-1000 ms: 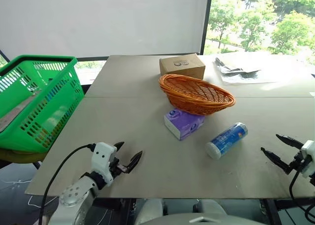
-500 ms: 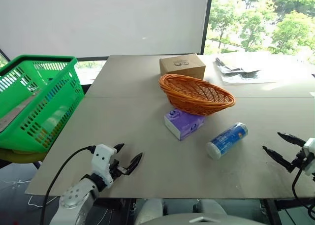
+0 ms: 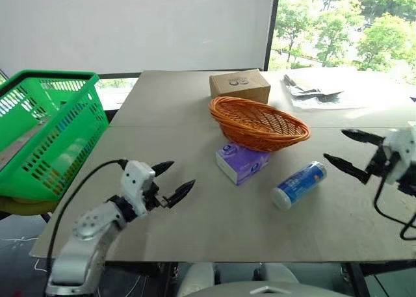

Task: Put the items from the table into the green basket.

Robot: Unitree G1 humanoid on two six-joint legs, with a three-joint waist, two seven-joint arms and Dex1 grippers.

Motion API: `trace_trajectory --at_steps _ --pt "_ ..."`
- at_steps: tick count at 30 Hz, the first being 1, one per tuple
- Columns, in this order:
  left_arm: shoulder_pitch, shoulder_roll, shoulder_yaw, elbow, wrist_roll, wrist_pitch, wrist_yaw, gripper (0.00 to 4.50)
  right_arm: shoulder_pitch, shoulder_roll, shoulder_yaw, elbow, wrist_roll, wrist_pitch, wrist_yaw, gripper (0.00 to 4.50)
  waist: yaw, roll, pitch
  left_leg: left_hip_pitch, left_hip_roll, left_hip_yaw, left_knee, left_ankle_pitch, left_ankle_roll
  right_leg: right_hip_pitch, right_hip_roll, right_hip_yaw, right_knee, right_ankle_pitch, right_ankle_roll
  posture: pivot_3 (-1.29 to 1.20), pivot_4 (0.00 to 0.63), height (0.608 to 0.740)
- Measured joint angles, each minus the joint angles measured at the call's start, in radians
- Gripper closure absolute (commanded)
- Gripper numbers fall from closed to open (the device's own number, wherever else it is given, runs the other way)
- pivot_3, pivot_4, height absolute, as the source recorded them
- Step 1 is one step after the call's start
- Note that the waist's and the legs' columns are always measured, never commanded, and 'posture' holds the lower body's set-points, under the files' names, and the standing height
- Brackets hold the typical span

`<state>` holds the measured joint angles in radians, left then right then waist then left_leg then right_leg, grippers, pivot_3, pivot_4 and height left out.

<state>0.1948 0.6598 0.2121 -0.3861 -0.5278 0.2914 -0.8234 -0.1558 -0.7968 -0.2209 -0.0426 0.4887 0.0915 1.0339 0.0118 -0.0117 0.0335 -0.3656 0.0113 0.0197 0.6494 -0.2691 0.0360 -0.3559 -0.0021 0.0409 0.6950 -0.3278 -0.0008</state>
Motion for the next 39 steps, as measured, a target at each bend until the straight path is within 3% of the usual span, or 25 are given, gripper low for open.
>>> trace_trajectory --at_steps 4,8,11,16,18,22,25,32,36,38,39 --pt "-0.030 0.143 0.108 -0.023 -0.142 0.048 -0.170 0.00 -0.169 -0.002 0.143 -0.067 -0.079 0.071 -0.013 0.07 0.006 -0.001 0.000 -0.007 0.000 0.000 0.000 0.000 0.000 -0.006 -0.001 -0.001 -0.001 0.000 0.000 0.11 0.000 0.740" --pt "-0.063 0.202 0.165 -0.067 -0.280 0.137 -0.229 0.00 -0.257 0.000 0.233 -0.078 -0.096 0.124 0.027 0.07 0.024 -0.002 0.000 -0.017 -0.001 -0.003 0.003 0.000 0.000 -0.015 -0.003 -0.004 -0.001 0.001 0.001 0.14 0.000 0.740" --pt "-0.073 0.206 0.183 -0.100 -0.342 0.180 -0.225 0.00 -0.303 0.004 0.294 -0.076 -0.112 0.168 0.058 0.85 0.032 -0.002 0.000 -0.018 -0.001 -0.004 0.003 0.000 0.000 -0.015 -0.003 -0.005 0.000 0.001 0.001 0.14 0.000 0.740" --pt "-0.031 0.148 0.163 -0.143 -0.334 0.184 -0.176 0.00 -0.308 0.014 0.333 -0.046 -0.131 0.203 0.080 3.39 0.040 -0.002 0.001 -0.018 -0.001 -0.004 0.003 0.000 0.000 -0.015 -0.003 -0.005 0.001 0.001 0.000 0.16 0.000 0.740" --pt "-0.032 0.138 0.154 -0.163 -0.326 0.184 -0.158 0.00 -0.329 0.014 0.320 -0.039 -0.139 0.206 0.073 4.04 0.044 -0.002 0.001 -0.017 -0.001 -0.004 0.003 0.000 0.000 -0.015 -0.003 -0.005 0.002 0.001 0.000 0.16 0.000 0.740" --pt "-0.043 0.128 0.134 -0.170 -0.317 0.184 -0.130 0.00 -0.364 0.049 0.292 0.004 -0.141 0.197 0.044 4.08 0.046 -0.004 0.000 -0.016 -0.001 -0.005 0.003 0.000 0.000 -0.014 -0.002 -0.006 0.002 0.001 0.000 0.16 0.000 0.740" --pt "-0.093 0.126 0.131 -0.172 -0.320 0.186 -0.113 0.00 -0.460 0.075 0.273 0.161 -0.189 0.112 -0.033 4.08 0.047 -0.002 0.002 -0.016 -0.001 -0.005 0.004 0.000 0.000 -0.014 -0.002 -0.006 0.002 0.002 0.000 0.14 0.000 0.740" --pt "-0.185 0.114 0.078 -0.142 -0.296 0.185 -0.101 0.00 -0.657 -0.074 0.209 0.576 -0.412 -0.230 -0.175 4.08 0.057 -0.003 0.001 -0.024 -0.002 -0.004 0.004 0.001 -0.001 -0.019 -0.002 -0.006 -0.001 0.002 0.000 0.10 0.000 0.740" --pt "-0.238 0.093 0.032 -0.122 -0.278 0.183 -0.097 0.00 -0.714 -0.169 0.335 0.769 -0.673 -0.404 -0.303 2.36 0.039 0.000 0.001 -0.027 -0.002 -0.001 0.005 0.003 -0.004 -0.024 -0.002 -0.002 0.001 0.002 0.000 0.08 0.000 0.740" --pt "-0.254 0.084 0.012 -0.111 -0.276 0.184 -0.097 0.00 -0.758 -0.197 0.377 0.873 -0.777 -0.431 -0.377 1.16 0.029 0.000 0.001 -0.026 -0.002 -0.001 0.005 0.003 -0.005 -0.024 -0.002 -0.002 0.001 0.002 0.000 0.08 0.000 0.740" --pt "-0.259 0.078 0.005 -0.111 -0.273 0.184 -0.097 0.00 -0.770 -0.200 0.378 0.899 -0.795 -0.431 -0.399 0.93 0.026 0.000 0.001 -0.026 -0.002 -0.001 0.005 0.003 -0.005 -0.024 -0.001 -0.002 0.001 0.002 0.000 0.08 0.000 0.740"
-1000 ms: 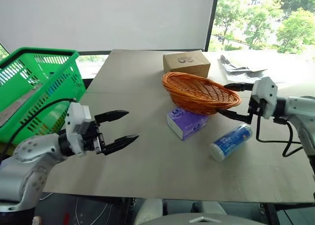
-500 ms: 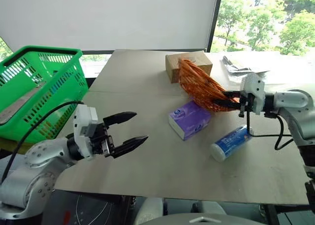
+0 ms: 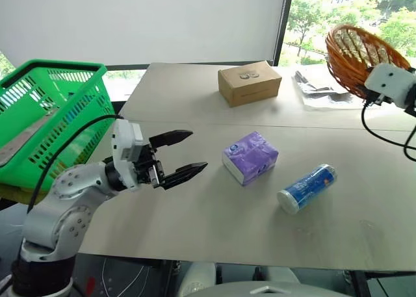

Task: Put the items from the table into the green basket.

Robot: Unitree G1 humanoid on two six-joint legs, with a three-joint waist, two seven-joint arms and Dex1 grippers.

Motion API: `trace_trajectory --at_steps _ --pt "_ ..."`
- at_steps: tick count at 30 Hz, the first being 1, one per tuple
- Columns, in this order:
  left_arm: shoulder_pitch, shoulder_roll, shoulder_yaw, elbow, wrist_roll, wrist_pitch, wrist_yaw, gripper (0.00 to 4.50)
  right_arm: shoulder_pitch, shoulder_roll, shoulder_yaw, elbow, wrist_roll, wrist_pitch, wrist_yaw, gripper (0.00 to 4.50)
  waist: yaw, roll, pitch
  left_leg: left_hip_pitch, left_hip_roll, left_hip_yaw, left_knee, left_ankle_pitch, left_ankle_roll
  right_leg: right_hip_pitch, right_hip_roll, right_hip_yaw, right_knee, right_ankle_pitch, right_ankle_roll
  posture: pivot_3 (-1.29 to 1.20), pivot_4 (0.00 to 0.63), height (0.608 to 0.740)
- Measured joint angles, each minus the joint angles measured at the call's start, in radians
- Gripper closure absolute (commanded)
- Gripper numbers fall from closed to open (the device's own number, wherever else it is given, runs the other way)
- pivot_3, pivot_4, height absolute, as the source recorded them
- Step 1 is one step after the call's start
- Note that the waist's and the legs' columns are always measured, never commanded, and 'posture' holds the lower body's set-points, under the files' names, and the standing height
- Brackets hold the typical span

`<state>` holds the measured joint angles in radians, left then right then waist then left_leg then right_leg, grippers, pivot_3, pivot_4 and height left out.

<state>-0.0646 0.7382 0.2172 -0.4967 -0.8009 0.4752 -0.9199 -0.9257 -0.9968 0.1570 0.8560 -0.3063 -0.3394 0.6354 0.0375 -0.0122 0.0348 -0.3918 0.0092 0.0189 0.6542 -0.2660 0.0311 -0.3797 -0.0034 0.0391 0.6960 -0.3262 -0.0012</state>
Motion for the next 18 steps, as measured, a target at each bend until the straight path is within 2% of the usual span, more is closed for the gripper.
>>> trace_trajectory --at_steps 2,6,8,9,10,12,16,18 --pt "-0.016 -0.008 -0.025 0.002 0.014 0.001 0.007 0.00 -0.018 0.000 -0.009 0.050 0.008 -0.037 -0.005 0.04 -0.013 0.000 0.000 0.001 0.000 0.000 0.000 0.000 0.000 0.000 0.001 0.001 0.001 0.000 0.000 0.08 0.000 0.740" --pt "-0.030 -0.024 -0.049 0.010 0.057 0.023 0.067 0.00 0.063 0.022 -0.087 -0.032 0.174 0.012 0.171 0.04 -0.028 -0.001 -0.001 0.003 0.001 0.000 0.000 0.000 0.000 0.003 0.001 0.001 0.001 0.000 0.000 0.07 0.000 0.740" --pt "-0.049 -0.051 -0.090 0.022 0.122 0.068 0.173 0.00 0.233 0.048 -0.164 -0.279 0.397 0.201 0.328 0.04 -0.023 -0.001 -0.001 0.006 0.001 -0.002 0.001 -0.003 0.004 0.007 0.001 -0.001 0.001 0.000 0.001 0.06 0.000 0.740" --pt "-0.070 -0.089 -0.147 0.033 0.166 0.097 0.234 0.00 0.392 0.050 -0.215 -0.500 0.579 0.391 0.411 0.04 -0.015 0.000 -0.002 0.005 0.001 -0.004 0.001 -0.003 0.005 0.007 0.001 -0.003 0.001 0.000 0.001 0.06 0.000 0.740" --pt "-0.071 -0.104 -0.164 0.037 0.179 0.106 0.251 0.00 0.430 0.056 -0.217 -0.564 0.633 0.448 0.434 0.04 -0.014 0.000 -0.002 0.005 0.001 -0.004 0.002 -0.003 0.005 0.008 0.001 -0.003 0.001 0.000 0.001 0.06 0.000 0.740" --pt "-0.130 -0.175 -0.247 0.078 0.241 0.126 0.311 0.00 0.619 0.039 -0.300 -0.829 0.833 0.683 0.463 0.04 0.007 0.001 -0.002 0.002 0.001 -0.006 0.005 -0.003 0.005 0.007 0.000 -0.006 0.001 0.001 0.002 0.04 0.000 0.740" --pt "-0.227 -0.253 -0.338 0.197 0.310 0.161 0.357 0.00 0.868 -0.003 -0.435 -1.134 1.024 0.913 0.471 0.04 0.017 0.002 -0.003 -0.002 0.001 -0.013 0.015 -0.003 0.005 0.009 0.001 -0.012 0.002 0.002 0.004 -0.01 0.000 0.740" --pt "-0.284 -0.296 -0.372 0.291 0.359 0.184 0.397 0.00 0.954 -0.002 -0.511 -1.228 1.082 0.966 0.470 0.04 0.010 0.002 -0.003 -0.001 0.000 -0.014 0.015 -0.003 0.006 0.010 0.001 -0.012 0.002 0.003 0.006 -0.03 0.000 0.740"
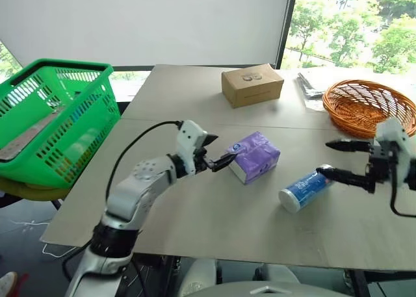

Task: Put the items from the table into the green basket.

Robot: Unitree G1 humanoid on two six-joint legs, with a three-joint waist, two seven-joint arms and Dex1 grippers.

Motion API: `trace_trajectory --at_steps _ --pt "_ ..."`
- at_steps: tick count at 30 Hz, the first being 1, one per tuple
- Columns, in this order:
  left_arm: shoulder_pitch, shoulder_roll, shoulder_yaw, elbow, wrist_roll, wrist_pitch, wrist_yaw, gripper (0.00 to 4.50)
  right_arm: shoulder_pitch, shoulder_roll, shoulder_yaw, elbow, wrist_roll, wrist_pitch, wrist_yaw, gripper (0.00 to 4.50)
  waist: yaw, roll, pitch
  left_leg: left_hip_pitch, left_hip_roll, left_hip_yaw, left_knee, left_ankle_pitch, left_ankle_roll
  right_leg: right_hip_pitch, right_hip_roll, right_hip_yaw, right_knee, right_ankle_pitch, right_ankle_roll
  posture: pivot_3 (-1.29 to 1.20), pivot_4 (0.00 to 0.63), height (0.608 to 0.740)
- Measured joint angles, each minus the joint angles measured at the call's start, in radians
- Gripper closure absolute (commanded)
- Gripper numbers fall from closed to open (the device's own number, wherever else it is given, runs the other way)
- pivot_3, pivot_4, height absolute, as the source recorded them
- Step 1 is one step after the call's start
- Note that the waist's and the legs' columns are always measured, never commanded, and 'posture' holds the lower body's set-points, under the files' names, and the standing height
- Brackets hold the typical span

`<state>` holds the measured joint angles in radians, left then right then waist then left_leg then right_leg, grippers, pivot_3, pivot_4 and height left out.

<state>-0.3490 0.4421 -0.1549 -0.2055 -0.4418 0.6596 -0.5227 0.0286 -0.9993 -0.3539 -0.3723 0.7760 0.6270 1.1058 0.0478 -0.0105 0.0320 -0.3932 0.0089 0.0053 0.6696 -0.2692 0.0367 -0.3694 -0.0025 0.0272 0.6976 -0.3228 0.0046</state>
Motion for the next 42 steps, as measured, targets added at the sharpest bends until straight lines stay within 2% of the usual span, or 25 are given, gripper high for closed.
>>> trace_trajectory --at_steps 3,10,14,16,17,18,22,24,28,31,32,33,37,38,42 --pt "-0.088 -0.080 -0.007 0.125 0.027 0.042 0.037 0.00 0.097 -0.002 -0.101 -0.105 0.083 0.074 0.000 0.04 -0.013 -0.001 0.000 0.001 -0.001 -0.001 0.001 0.000 0.000 0.002 0.001 0.000 -0.001 0.001 0.002 -0.06 0.000 0.740" --pt "-0.244 -0.144 -0.072 0.405 0.067 0.080 -0.070 0.00 0.133 0.022 -0.156 -0.238 0.130 0.101 -0.062 0.04 -0.059 -0.002 -0.001 0.001 -0.002 -0.001 0.001 0.000 0.000 0.003 0.002 0.001 -0.002 0.001 0.002 -0.12 0.000 0.740" --pt "-0.299 -0.158 -0.072 0.500 0.089 0.071 -0.084 0.95 0.132 0.066 -0.156 -0.246 0.096 0.057 -0.104 0.00 -0.067 -0.003 -0.002 0.007 -0.003 -0.001 0.001 0.000 0.000 0.009 0.002 0.002 -0.003 0.000 0.002 -0.14 0.000 0.740" --pt "-0.307 -0.161 -0.071 0.522 0.093 0.057 -0.100 1.66 0.132 0.079 -0.156 -0.246 0.092 0.046 -0.123 0.00 -0.071 -0.003 -0.002 0.010 -0.002 0.000 0.001 0.000 0.000 0.011 0.002 0.003 -0.002 0.000 0.002 -0.14 0.000 0.740" --pt "-0.313 -0.162 -0.058 0.542 0.098 0.052 -0.102 2.21 0.136 0.082 -0.156 -0.246 0.084 0.037 -0.131 0.00 -0.074 -0.003 -0.002 0.012 -0.002 0.000 0.000 0.000 0.000 0.013 0.002 0.002 -0.002 0.000 0.002 -0.14 0.000 0.740" --pt "-0.314 -0.162 -0.056 0.543 0.098 0.052 -0.102 2.34 0.136 0.082 -0.156 -0.246 0.083 0.037 -0.131 0.00 -0.075 -0.003 -0.002 0.012 -0.002 0.000 0.000 0.000 0.000 0.013 0.002 0.002 -0.002 0.000 0.002 -0.14 0.000 0.740" --pt "-0.311 -0.162 -0.032 0.542 0.108 0.055 -0.104 4.03 0.143 0.087 -0.156 -0.237 0.063 0.020 -0.134 0.00 -0.088 -0.003 -0.002 0.012 -0.002 0.000 0.000 0.000 0.000 0.013 0.002 0.003 -0.002 0.000 0.002 -0.14 0.000 0.740" --pt "-0.300 -0.162 -0.028 0.537 0.113 0.032 -0.113 4.27 0.141 0.088 -0.156 -0.233 0.059 0.014 -0.132 0.00 -0.090 -0.003 -0.002 0.012 -0.002 0.000 0.000 0.000 0.000 0.013 0.002 0.003 -0.003 0.000 0.002 -0.14 0.000 0.740" --pt "-0.270 -0.191 0.029 0.494 0.116 -0.054 -0.080 4.28 0.065 0.097 -0.132 -0.211 0.081 0.011 -0.134 0.00 -0.091 -0.004 0.000 0.009 -0.002 0.000 0.000 0.000 0.000 0.010 0.001 0.003 -0.002 0.001 0.002 -0.09 0.000 0.740" --pt "-0.310 -0.186 0.126 0.441 0.104 -0.083 -0.005 4.28 -0.032 0.119 -0.088 -0.201 0.115 0.018 -0.164 0.00 -0.092 -0.006 0.001 0.009 -0.002 0.000 0.000 0.000 0.000 0.009 0.002 0.004 -0.002 0.001 0.002 -0.04 0.000 0.740" --pt "-0.374 -0.155 0.202 0.420 0.094 -0.083 0.050 4.28 -0.103 0.148 -0.055 -0.200 0.143 0.024 -0.193 0.00 -0.093 -0.008 0.003 0.008 -0.002 -0.001 0.000 0.000 0.000 0.007 0.002 0.004 -0.001 0.001 0.002 -0.02 0.000 0.740" --pt "-0.392 -0.142 0.223 0.412 0.091 -0.083 0.061 4.28 -0.117 0.153 -0.047 -0.202 0.149 0.024 -0.200 0.00 -0.092 -0.009 0.003 0.008 -0.001 -0.001 0.000 0.000 0.000 0.007 0.003 0.004 -0.001 0.001 0.002 0.00 0.000 0.740" --pt "-0.509 0.191 0.386 0.386 0.160 -0.110 0.152 4.28 -0.295 0.232 0.049 -0.187 0.192 0.036 -0.266 0.00 -0.098 -0.009 0.003 0.011 -0.004 -0.004 -0.006 0.000 0.000 0.004 0.004 0.012 -0.002 0.001 0.002 0.05 0.000 0.740" --pt "-0.506 0.272 0.442 0.409 0.199 -0.135 0.200 4.28 -0.329 0.253 0.074 -0.167 0.182 0.028 -0.273 0.00 -0.097 -0.009 0.003 0.012 -0.005 -0.005 -0.008 0.000 0.000 0.004 0.004 0.014 -0.003 0.001 0.002 0.07 0.000 0.740" --pt "-0.412 0.422 0.606 0.538 0.254 -0.202 0.281 4.28 -0.409 0.303 0.137 -0.085 0.128 -0.006 -0.283 0.00 -0.053 -0.011 0.002 0.003 -0.006 -0.006 -0.005 0.001 -0.002 -0.003 0.000 0.013 -0.002 0.001 0.003 0.13 0.000 0.740"
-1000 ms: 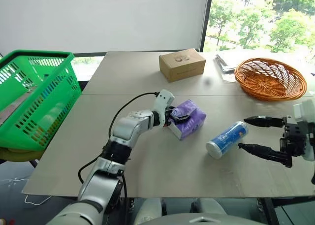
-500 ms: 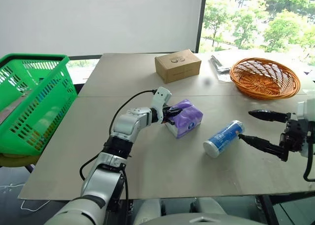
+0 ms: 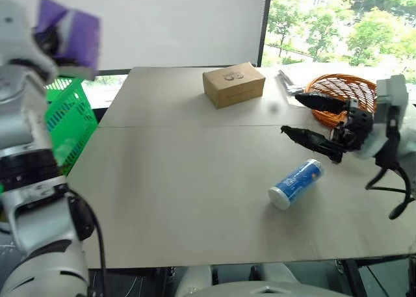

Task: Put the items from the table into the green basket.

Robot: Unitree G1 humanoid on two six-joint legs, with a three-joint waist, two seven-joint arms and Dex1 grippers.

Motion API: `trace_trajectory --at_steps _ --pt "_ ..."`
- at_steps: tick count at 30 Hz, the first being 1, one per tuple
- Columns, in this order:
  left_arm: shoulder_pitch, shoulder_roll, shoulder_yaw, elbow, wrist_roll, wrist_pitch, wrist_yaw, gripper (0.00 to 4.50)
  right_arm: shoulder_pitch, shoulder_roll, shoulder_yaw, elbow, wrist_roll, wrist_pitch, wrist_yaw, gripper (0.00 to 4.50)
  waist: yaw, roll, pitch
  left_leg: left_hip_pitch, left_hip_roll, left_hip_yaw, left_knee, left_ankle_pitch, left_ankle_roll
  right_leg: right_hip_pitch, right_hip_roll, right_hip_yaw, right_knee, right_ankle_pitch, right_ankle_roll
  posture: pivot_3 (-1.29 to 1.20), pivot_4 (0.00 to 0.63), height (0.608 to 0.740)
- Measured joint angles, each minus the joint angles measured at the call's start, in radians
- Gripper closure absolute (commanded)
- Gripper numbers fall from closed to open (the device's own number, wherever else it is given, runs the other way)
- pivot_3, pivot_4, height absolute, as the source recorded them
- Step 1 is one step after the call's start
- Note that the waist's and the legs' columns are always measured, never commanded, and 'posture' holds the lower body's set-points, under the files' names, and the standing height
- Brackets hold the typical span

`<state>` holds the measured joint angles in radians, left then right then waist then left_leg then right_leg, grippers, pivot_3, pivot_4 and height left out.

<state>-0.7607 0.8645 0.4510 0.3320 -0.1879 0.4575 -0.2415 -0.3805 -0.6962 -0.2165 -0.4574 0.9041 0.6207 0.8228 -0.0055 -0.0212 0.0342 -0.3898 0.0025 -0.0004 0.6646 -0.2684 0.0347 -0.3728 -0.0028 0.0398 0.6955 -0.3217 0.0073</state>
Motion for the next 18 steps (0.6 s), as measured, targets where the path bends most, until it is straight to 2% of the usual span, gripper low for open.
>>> trace_trajectory --at_steps 2,5,8,10,12,17,18 --pt "0.043 0.058 0.038 0.107 0.012 -0.037 -0.003 4.28 -0.039 0.023 0.019 0.028 -0.006 -0.003 0.001 0.00 0.031 -0.004 -0.002 -0.009 0.000 -0.004 0.004 0.002 -0.003 -0.006 -0.001 -0.005 0.002 0.000 0.000 0.13 0.000 0.740" --pt "0.047 0.104 0.059 0.249 0.022 -0.104 -0.020 4.28 -0.063 0.036 0.044 0.045 -0.016 -0.011 0.011 0.00 0.081 -0.011 -0.006 -0.010 -0.001 -0.009 0.004 -0.001 0.001 -0.006 -0.003 -0.011 0.000 0.001 0.000 0.15 0.000 0.740" --pt "-0.025 0.114 0.033 0.418 0.034 -0.206 -0.066 4.28 -0.071 0.051 0.057 0.047 -0.022 -0.016 0.029 0.00 0.126 -0.014 -0.007 -0.010 -0.003 -0.011 0.004 -0.001 0.001 -0.005 -0.007 -0.015 0.001 0.001 -0.001 0.15 0.000 0.740" --pt "-0.072 0.114 -0.001 0.513 0.050 -0.262 -0.084 4.28 -0.074 0.058 0.065 0.048 -0.022 -0.016 0.033 0.00 0.138 -0.014 -0.008 -0.010 -0.003 -0.011 0.004 -0.001 0.001 -0.005 -0.007 -0.016 0.001 0.001 -0.001 0.14 0.000 0.740" --pt "-0.107 0.113 -0.035 0.593 0.070 -0.313 -0.089 3.25 -0.074 0.063 0.065 0.048 -0.021 -0.016 0.034 0.00 0.140 -0.015 -0.008 -0.012 -0.003 -0.011 0.004 -0.001 0.001 -0.006 -0.008 -0.016 0.001 0.001 -0.001 0.14 0.000 0.740" --pt "-0.185 0.102 -0.074 0.753 0.093 -0.402 -0.062 1.08 -0.055 0.061 0.063 0.044 -0.022 -0.016 0.039 0.00 0.124 -0.016 -0.010 -0.019 -0.003 -0.010 0.004 -0.001 0.001 -0.013 -0.007 -0.016 0.001 0.001 -0.001 0.11 0.000 0.740" --pt "-0.192 0.101 -0.077 0.773 0.098 -0.416 -0.030 1.08 -0.046 0.059 0.061 0.043 -0.023 -0.016 0.038 0.00 0.118 -0.016 -0.011 -0.022 -0.003 -0.009 0.005 -0.001 0.001 -0.016 -0.007 -0.016 0.003 0.001 -0.001 0.10 0.000 0.740"
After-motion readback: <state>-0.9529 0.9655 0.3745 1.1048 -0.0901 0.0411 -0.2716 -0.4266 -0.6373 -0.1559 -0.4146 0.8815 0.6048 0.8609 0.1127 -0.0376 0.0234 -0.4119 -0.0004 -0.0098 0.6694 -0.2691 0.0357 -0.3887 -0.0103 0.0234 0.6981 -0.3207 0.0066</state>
